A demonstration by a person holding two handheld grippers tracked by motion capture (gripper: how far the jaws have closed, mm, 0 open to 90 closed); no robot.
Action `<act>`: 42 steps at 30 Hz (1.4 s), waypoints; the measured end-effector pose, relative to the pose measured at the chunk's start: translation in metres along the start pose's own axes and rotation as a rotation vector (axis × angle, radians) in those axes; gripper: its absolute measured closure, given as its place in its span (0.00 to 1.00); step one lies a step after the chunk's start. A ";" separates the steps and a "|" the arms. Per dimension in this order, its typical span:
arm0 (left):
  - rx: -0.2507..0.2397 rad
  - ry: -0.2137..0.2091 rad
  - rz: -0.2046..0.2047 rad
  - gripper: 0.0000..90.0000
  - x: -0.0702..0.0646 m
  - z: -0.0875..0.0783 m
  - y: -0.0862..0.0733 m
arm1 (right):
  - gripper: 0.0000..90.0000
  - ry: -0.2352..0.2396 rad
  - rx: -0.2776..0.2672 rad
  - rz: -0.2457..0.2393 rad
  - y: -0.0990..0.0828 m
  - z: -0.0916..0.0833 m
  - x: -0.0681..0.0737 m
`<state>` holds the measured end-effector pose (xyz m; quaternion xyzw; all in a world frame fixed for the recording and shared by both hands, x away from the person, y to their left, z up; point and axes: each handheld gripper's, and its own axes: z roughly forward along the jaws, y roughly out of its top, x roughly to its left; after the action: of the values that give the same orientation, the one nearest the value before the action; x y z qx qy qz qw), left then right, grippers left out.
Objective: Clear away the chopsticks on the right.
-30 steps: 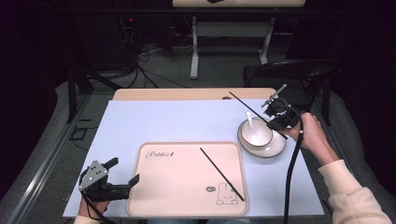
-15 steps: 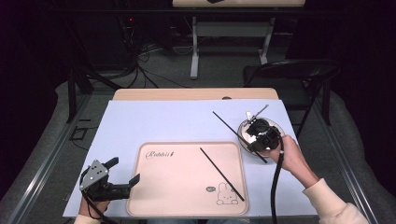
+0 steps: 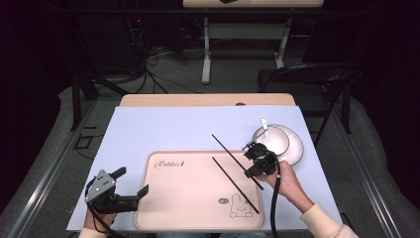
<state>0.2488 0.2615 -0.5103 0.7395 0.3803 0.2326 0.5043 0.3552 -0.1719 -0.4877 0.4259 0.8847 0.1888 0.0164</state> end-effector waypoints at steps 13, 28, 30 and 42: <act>0.002 -0.005 -0.001 0.00 0.000 0.000 0.000 | 0.94 -0.005 0.044 0.045 -0.006 0.038 0.011; -0.001 -0.003 -0.003 0.00 0.000 0.000 0.000 | 0.93 -0.073 0.055 -0.004 -0.021 0.037 0.022; -0.001 -0.002 -0.004 0.00 0.000 0.000 0.000 | 0.93 -0.062 0.054 -0.007 -0.023 0.037 0.024; 0.000 -0.004 -0.002 0.00 0.000 0.001 0.000 | 0.38 -0.117 -0.005 -0.112 -0.030 0.020 0.028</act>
<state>0.2495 0.2612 -0.5104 0.7396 0.3800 0.2304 0.5054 0.3187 -0.1608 -0.5129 0.3859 0.9043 0.1645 0.0794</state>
